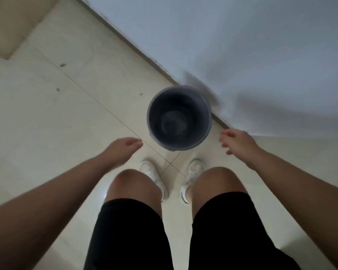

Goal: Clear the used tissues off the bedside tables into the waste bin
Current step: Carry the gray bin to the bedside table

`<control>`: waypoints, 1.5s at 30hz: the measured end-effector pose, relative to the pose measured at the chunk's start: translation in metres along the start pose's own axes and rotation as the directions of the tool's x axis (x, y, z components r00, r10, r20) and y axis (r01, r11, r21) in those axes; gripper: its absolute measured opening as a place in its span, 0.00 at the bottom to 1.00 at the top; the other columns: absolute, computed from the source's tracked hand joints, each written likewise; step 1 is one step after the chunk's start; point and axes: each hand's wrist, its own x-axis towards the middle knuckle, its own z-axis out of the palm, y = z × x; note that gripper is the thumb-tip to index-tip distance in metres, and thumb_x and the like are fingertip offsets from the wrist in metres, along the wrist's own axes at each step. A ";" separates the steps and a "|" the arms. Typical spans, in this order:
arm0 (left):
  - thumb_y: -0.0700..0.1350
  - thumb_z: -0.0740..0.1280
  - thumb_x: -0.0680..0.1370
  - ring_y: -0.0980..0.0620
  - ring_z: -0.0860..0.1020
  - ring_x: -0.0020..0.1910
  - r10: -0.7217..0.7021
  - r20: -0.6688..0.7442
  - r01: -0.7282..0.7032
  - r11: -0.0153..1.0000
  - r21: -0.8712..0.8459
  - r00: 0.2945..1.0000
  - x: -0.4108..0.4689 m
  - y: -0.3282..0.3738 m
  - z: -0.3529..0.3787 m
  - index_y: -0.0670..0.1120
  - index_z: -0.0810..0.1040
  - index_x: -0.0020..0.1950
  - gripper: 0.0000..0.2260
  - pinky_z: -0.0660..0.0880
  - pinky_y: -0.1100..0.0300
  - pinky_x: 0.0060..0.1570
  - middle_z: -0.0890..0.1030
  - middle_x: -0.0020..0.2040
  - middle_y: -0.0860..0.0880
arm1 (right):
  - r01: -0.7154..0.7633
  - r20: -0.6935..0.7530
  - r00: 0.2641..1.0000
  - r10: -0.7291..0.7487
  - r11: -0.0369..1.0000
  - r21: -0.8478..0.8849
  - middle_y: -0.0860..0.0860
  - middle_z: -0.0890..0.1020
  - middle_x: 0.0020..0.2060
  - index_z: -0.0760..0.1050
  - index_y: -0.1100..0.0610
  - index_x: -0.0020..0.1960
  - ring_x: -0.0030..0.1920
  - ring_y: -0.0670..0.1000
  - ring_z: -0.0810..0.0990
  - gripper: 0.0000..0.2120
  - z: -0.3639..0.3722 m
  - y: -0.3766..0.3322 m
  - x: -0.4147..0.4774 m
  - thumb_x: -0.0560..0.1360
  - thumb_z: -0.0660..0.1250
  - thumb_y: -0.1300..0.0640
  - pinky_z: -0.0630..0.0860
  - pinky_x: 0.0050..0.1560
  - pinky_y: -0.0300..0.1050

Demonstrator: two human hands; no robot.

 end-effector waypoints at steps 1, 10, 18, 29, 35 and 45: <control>0.56 0.67 0.84 0.47 0.76 0.71 -0.012 0.015 0.013 1.000 -0.014 1.000 0.032 -0.006 0.005 0.49 0.74 0.79 0.24 0.73 0.47 0.73 0.77 0.76 0.48 | -0.007 -0.017 1.000 0.008 1.000 0.017 0.50 0.83 0.62 0.75 0.52 0.74 0.58 0.53 0.82 0.23 0.013 0.005 0.025 0.80 0.67 0.52 0.82 0.55 0.52; 0.43 0.68 0.84 0.46 0.85 0.61 0.088 0.101 -0.051 0.944 -0.327 0.991 0.179 -0.025 0.035 0.52 0.73 0.76 0.20 0.84 0.52 0.54 0.85 0.63 0.48 | -0.092 0.187 0.982 0.028 0.935 0.344 0.45 0.86 0.57 0.71 0.48 0.74 0.59 0.56 0.85 0.25 0.052 0.031 0.141 0.81 0.66 0.65 0.83 0.56 0.61; 0.39 0.69 0.81 0.46 0.86 0.56 0.008 -0.027 -0.019 0.884 -0.468 1.000 -0.011 -0.004 -0.028 0.49 0.77 0.71 0.19 0.85 0.56 0.47 0.86 0.60 0.48 | 0.021 0.229 0.970 -0.087 0.961 0.277 0.46 0.85 0.60 0.74 0.43 0.71 0.59 0.52 0.86 0.29 0.009 -0.063 -0.016 0.77 0.68 0.69 0.84 0.55 0.57; 0.36 0.69 0.77 0.44 0.89 0.47 -0.211 -0.290 -0.068 0.691 -0.720 0.933 -0.368 -0.005 -0.182 0.51 0.84 0.60 0.15 0.87 0.51 0.45 0.90 0.50 0.47 | 0.370 0.306 0.873 -0.380 0.925 0.093 0.39 0.85 0.58 0.78 0.32 0.56 0.54 0.46 0.87 0.17 -0.012 -0.290 -0.313 0.79 0.71 0.56 0.87 0.50 0.55; 0.38 0.69 0.80 0.49 0.89 0.44 -0.315 -0.406 -0.166 0.578 -0.799 0.858 -0.400 -0.080 -0.224 0.54 0.83 0.58 0.13 0.86 0.58 0.38 0.90 0.47 0.52 | 0.553 0.385 0.786 -0.484 0.829 -0.086 0.40 0.85 0.55 0.75 0.40 0.64 0.50 0.47 0.87 0.20 0.086 -0.375 -0.351 0.78 0.72 0.59 0.87 0.47 0.51; 0.40 0.68 0.79 0.45 0.89 0.46 -0.415 -0.416 -0.244 0.406 -0.881 0.809 -0.438 -0.186 -0.324 0.50 0.84 0.60 0.12 0.87 0.50 0.46 0.90 0.48 0.47 | 0.654 0.498 0.708 -0.501 0.732 -0.193 0.43 0.84 0.56 0.74 0.41 0.64 0.54 0.50 0.85 0.20 0.231 -0.510 -0.398 0.79 0.69 0.63 0.86 0.51 0.51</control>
